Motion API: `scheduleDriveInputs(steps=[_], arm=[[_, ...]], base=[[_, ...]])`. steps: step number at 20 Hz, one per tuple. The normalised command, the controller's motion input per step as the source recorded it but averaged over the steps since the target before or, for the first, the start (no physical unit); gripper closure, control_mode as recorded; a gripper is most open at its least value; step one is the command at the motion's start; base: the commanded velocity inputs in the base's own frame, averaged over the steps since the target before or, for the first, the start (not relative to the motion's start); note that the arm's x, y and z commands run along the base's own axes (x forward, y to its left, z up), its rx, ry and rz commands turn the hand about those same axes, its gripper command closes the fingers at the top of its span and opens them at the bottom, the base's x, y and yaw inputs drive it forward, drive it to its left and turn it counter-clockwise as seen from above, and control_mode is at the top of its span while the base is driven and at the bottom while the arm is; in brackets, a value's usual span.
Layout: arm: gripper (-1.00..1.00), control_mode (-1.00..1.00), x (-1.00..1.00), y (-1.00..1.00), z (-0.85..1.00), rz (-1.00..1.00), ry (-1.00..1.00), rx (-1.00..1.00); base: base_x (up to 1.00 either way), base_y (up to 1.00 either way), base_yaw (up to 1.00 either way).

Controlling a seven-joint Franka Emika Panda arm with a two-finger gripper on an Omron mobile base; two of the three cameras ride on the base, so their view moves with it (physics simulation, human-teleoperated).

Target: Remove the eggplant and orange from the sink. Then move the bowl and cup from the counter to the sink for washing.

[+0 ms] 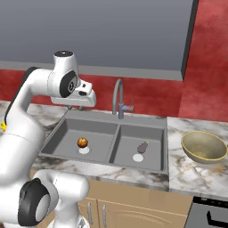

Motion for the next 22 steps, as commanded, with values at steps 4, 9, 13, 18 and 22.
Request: scheduleDriveInputs(steps=[4,9,13,18,22], arm=[[-1.0,-1.0,0.0,0.0,0.0,0.0,0.0,0.0],[-1.0,-1.0,-0.05,0.01,-0.01,0.0,0.0,0.0],[-1.0,-1.0,-0.04,0.08,-0.03,0.0,0.0,0.0],[-1.0,-1.0,-0.03,0.14,-0.05,0.0,0.0,0.0],[-1.0,-1.0,-0.01,0.16,-0.07,0.0,0.0,0.0]], base=[[0.0,0.0,0.0],[0.0,0.0,0.0],[0.0,0.0,0.0],[0.0,0.0,0.0],[0.0,0.0,0.0]])
